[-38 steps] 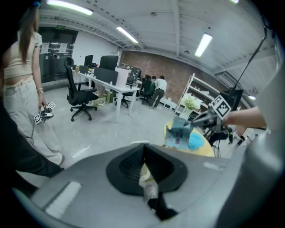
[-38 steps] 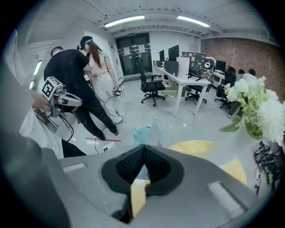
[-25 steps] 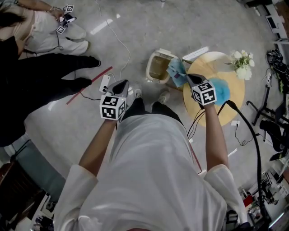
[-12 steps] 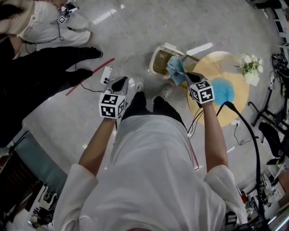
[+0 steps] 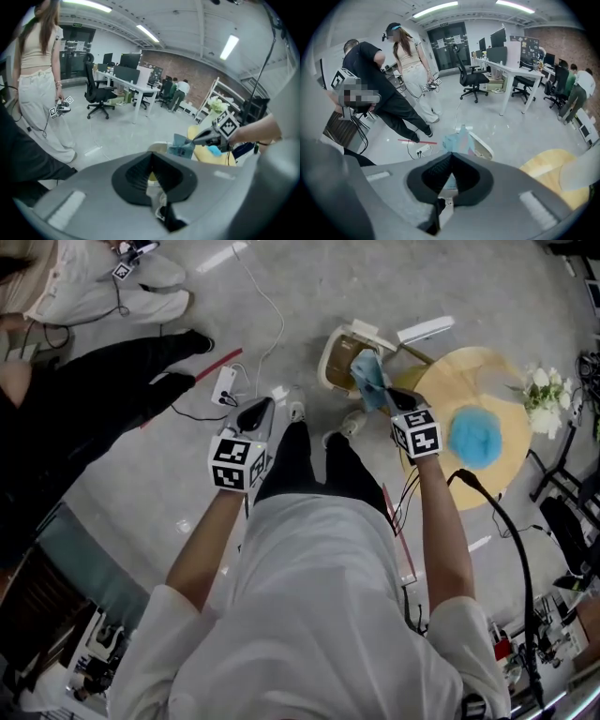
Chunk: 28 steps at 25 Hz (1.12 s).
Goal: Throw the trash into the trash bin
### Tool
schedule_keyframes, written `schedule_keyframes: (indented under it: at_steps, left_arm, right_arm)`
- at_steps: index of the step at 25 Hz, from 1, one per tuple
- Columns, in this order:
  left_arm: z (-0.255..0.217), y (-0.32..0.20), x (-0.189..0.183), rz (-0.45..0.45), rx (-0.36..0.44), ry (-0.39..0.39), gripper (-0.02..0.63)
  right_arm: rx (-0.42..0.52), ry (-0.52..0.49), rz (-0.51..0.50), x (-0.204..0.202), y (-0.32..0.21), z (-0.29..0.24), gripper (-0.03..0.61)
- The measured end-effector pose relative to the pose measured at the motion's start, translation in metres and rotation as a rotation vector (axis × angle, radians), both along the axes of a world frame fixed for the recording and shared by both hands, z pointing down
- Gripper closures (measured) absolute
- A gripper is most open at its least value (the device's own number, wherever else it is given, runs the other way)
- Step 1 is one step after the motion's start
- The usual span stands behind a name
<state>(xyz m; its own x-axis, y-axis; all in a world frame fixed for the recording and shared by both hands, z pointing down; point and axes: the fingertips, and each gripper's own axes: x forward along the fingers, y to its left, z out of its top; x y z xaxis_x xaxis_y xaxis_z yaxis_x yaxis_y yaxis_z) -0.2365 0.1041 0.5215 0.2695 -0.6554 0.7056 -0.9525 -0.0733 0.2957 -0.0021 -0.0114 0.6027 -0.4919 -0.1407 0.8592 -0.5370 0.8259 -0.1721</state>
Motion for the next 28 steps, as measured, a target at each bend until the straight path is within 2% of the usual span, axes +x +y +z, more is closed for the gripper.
schedule_keyframes:
  at_steps: [12, 28]
  left_arm:
    - [0.052, -0.024, 0.008, 0.114, -0.033, -0.044, 0.611]
    - [0.135, -0.047, 0.003, 0.124, -0.092, -0.052, 0.611]
  right_arm:
    - [-0.050, 0.018, 0.099, -0.020, -0.007, 0.077, 0.577]
    - [-0.078, 0.031, 0.177, -0.022, -0.020, 0.160, 0.577]
